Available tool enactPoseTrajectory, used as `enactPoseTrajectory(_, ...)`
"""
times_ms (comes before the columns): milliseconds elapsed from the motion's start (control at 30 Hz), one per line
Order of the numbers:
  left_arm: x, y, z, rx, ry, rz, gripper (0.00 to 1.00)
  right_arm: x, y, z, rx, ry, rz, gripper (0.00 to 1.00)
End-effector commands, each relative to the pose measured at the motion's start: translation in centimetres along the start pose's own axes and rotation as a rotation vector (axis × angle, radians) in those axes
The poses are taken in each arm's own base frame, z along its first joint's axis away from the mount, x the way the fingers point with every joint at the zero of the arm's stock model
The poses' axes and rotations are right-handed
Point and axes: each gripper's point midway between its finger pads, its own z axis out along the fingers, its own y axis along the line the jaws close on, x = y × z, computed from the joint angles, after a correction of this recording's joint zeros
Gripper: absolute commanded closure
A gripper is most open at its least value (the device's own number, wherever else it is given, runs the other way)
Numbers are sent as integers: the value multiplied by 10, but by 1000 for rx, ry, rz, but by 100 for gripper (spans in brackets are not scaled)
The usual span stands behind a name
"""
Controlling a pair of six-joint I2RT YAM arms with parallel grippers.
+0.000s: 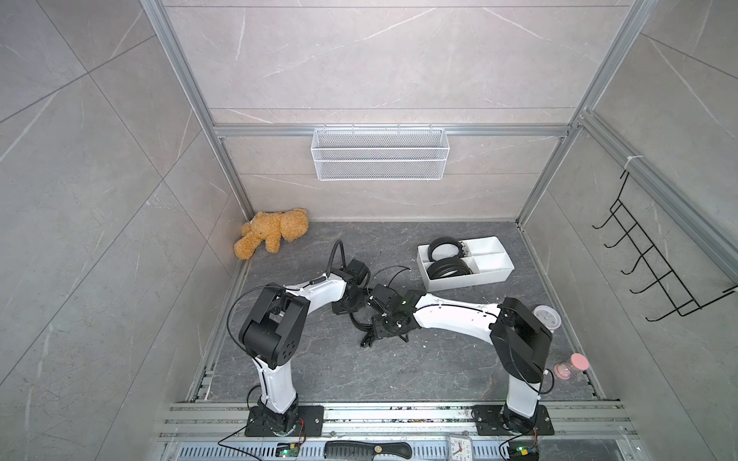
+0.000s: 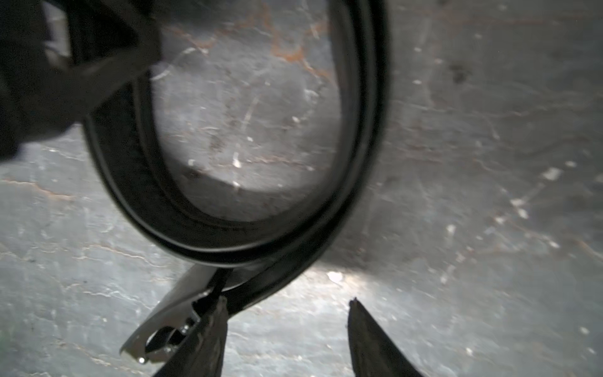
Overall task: Place the belts into the storage roll
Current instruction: Roll the belt at the center of the board.
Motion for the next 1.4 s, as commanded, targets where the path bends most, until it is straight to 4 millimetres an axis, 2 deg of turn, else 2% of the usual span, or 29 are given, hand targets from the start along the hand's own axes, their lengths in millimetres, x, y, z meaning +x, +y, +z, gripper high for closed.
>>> enactPoseTrajectory(0, 29, 0, 40, 4, 93, -14, 100, 32, 20, 27, -36, 109, -87, 41)
enactPoseTrajectory(133, 30, 0, 41, 4, 94, -18, 100, 53, 44, 35, -47, 175, -147, 46)
enactPoseTrajectory(233, 31, 0, 40, 5, 95, -17, 100, 63, 43, 36, -30, 184, -149, 47)
enactPoseTrajectory(333, 33, 2, 38, 5, 95, -18, 100, 70, 30, 28, 1, 186, -135, 47)
enactPoseTrajectory(467, 38, 2, 35, 21, 112, -17, 100, 61, 4, -5, 104, 118, -136, 43)
enactPoseTrajectory(533, 45, 3, 34, 24, 124, -15, 100, 54, 3, -20, 103, 83, -123, 39)
enactPoseTrajectory(567, 47, 5, 33, 21, 127, -16, 100, 52, 6, -24, 89, 67, -109, 32)
enactPoseTrajectory(600, 49, 6, 31, 22, 127, -17, 100, 48, 12, -26, 56, 45, -81, 17)
enactPoseTrajectory(633, 50, 8, 29, 20, 124, -17, 100, 45, 17, -28, 23, 24, -50, 8)
enactPoseTrajectory(733, 51, 13, 25, 11, 116, -20, 100, 38, 23, -23, -12, -16, 30, 8)
enactPoseTrajectory(867, 53, 14, 24, 11, 117, -34, 100, 34, 20, -11, -1, -38, 107, 10)
enactPoseTrajectory(967, 52, 13, 25, 14, 117, -33, 100, 25, 17, -17, 8, -90, 131, 10)
enactPoseTrajectory(1067, 52, 12, 25, 17, 117, -33, 100, 17, 2, -31, 65, -150, 168, 11)
enactPoseTrajectory(1133, 52, 12, 25, 20, 116, -34, 100, 14, -10, -33, 96, -158, 196, 11)
enactPoseTrajectory(1367, 52, 11, 28, 25, 119, -31, 100, 14, -27, -9, 139, -95, 212, 14)
